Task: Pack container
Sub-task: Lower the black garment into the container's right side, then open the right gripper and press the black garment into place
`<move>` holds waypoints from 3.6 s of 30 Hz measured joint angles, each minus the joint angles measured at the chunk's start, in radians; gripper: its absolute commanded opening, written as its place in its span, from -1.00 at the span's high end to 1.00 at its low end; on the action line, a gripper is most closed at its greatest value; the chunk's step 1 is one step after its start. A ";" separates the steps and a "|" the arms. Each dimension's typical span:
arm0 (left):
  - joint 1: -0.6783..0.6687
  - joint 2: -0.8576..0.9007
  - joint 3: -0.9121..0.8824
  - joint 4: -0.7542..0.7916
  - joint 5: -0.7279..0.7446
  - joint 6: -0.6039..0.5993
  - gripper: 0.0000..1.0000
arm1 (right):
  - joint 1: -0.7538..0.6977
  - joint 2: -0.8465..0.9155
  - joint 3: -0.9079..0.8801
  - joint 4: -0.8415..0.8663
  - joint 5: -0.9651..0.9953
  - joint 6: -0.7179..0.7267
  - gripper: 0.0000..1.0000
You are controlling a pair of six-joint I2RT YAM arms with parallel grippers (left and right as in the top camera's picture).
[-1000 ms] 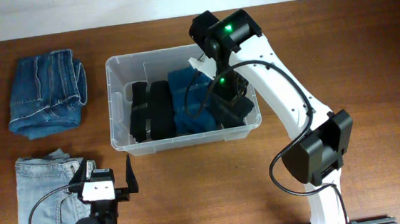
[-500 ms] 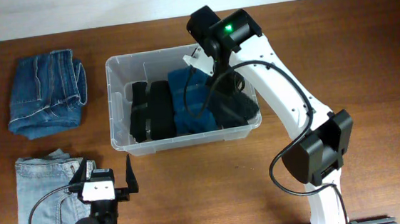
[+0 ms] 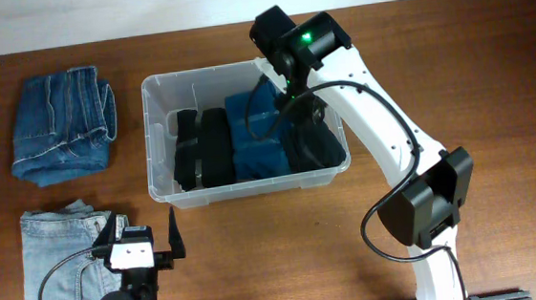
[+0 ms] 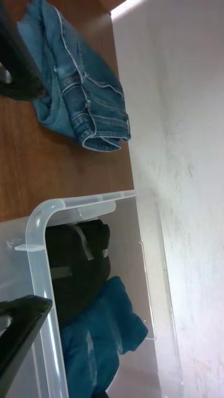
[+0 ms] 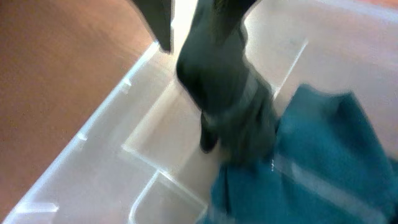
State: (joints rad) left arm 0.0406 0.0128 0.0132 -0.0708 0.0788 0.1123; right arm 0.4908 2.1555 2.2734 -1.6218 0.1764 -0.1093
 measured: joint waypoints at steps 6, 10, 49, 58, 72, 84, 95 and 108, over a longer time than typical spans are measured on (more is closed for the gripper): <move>0.000 0.000 0.000 0.000 0.000 0.000 -0.99 | 0.000 0.000 0.000 -0.071 -0.125 0.148 0.89; 0.000 0.000 0.000 0.000 0.000 0.000 -0.99 | 0.000 0.000 -0.004 -0.072 -0.168 0.207 0.92; 0.000 0.000 0.000 0.000 0.000 0.000 -0.99 | -0.109 0.000 -0.257 0.344 -0.161 0.281 0.91; 0.000 0.000 0.000 0.000 0.000 0.000 -0.99 | -0.109 0.000 -0.258 0.405 -0.182 0.281 0.90; 0.000 0.000 0.000 0.000 0.000 0.000 -0.99 | -0.109 0.000 -0.249 0.433 -0.248 0.281 0.92; 0.000 0.000 0.000 0.000 0.000 0.000 -0.99 | -0.115 -0.074 0.127 -0.037 -0.112 0.301 0.86; 0.000 0.000 0.000 0.000 0.000 0.000 -0.99 | -0.140 -0.083 -0.077 -0.007 -0.071 0.315 0.92; 0.000 0.000 0.000 0.000 0.000 0.000 -0.99 | -0.140 -0.076 -0.255 0.139 -0.095 0.315 0.92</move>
State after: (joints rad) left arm 0.0406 0.0128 0.0128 -0.0708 0.0788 0.1127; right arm 0.3504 2.0796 2.0182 -1.4830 0.0818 0.2062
